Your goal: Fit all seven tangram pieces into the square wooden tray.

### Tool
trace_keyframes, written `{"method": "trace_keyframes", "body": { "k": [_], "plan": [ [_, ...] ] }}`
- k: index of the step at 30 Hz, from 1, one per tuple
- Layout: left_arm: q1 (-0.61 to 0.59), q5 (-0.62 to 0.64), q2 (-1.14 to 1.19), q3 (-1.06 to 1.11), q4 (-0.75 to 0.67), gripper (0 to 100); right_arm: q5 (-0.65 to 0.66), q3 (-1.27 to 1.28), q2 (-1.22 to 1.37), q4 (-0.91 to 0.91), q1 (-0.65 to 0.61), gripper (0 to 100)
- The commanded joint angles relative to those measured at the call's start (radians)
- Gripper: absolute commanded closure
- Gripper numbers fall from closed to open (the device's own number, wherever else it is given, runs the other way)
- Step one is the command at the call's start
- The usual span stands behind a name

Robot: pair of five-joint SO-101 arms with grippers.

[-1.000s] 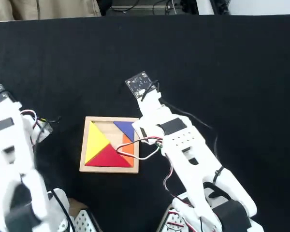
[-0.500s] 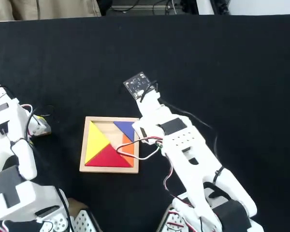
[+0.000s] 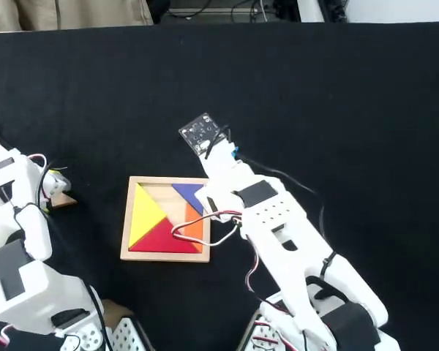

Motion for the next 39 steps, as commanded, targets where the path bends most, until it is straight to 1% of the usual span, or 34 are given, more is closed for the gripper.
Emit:
{"method": "trace_keyframes", "body": {
  "k": [1, 7, 11, 13, 16, 23, 28, 39],
  "plan": [
    [-0.010, 0.008, -0.002, -0.062, -0.017, 76, 0.011, -0.002, -0.033, 0.005, -0.014, 98.4],
    [-0.008, 0.006, 0.000, -0.054, 0.026, 76, 0.011, -0.002, -0.033, 0.005, -0.014, 98.4],
    [0.016, 0.008, 0.000, -0.048, 0.032, 76, 0.011, -0.002, -0.033, 0.005, -0.014, 98.4],
    [0.019, 0.008, 0.000, -0.047, 0.032, 79, 0.011, -0.002, -0.033, 0.005, -0.014, 98.4],
    [0.019, 0.003, 0.000, -0.042, 0.029, 82, 0.011, -0.002, -0.033, 0.005, -0.014, 98.4],
    [0.019, 0.002, 0.000, -0.050, 0.020, 82, 0.011, -0.002, -0.033, 0.005, -0.014, 98.4],
    [0.021, 0.002, 0.000, -0.054, -0.032, 82, 0.011, -0.002, -0.033, 0.005, -0.014, 98.4],
    [0.041, 0.002, 0.000, -0.050, -0.032, 82, 0.011, -0.002, -0.033, 0.005, -0.014, 98.4]
  ]
}}
